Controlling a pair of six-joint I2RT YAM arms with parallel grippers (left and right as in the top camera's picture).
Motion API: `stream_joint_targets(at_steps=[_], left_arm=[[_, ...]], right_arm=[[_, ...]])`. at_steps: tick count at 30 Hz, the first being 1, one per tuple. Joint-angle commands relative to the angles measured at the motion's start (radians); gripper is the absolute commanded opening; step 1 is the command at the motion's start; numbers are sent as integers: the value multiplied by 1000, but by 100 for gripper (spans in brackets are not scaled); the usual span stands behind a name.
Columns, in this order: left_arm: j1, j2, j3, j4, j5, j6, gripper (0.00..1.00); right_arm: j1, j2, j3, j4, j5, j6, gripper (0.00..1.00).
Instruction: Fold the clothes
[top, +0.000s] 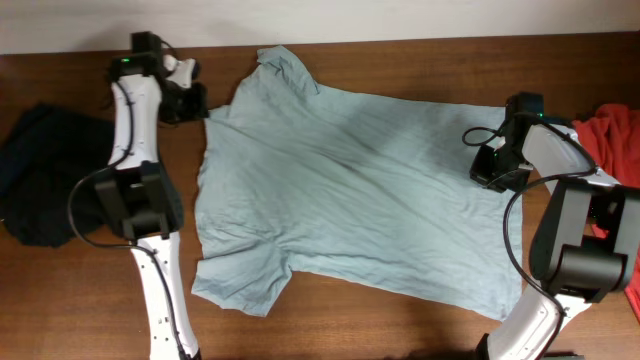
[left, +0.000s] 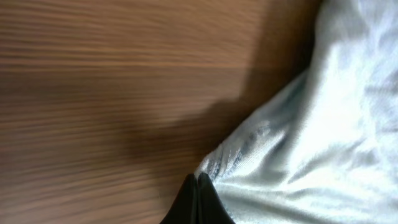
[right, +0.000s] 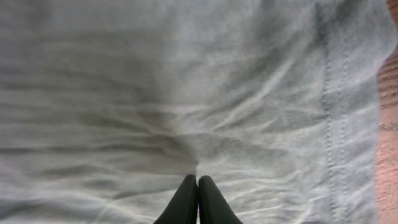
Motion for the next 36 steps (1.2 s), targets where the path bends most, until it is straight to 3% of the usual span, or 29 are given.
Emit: stream_joint_targets(at_steps=[1,9,13,14,17,22,27,33,36], left_arm=[[26,-46,30,-14,-58,-20,1],[27,-46,30,-46,-98,-8,5],[35,-53,38,-51,-98,-8,42],[38,-58,47,-63,-98,-8,45],[53,-106,102,-131,-98,-4,49],[60,-207,174,-260,-99,4,56],[59,-280,181,-426,-99,3,60],[59,-344,140,-432,-82,-29,52],[54,-470,15,-432,-142,-31,52]], right_arm=[[-7,60,8,2,33,31,8],[-14,86,11,-6,31,27,11],[-52,81,18,-31,15,26,15],[-64,76,27,-46,-6,6,17],[-107,20,72,-93,-124,-73,34],[-151,-123,93,-115,-253,-76,47],[-154,-254,93,-177,-267,-76,56],[-154,-375,93,-310,-275,-97,61],[-154,-423,93,-393,-289,-132,61]])
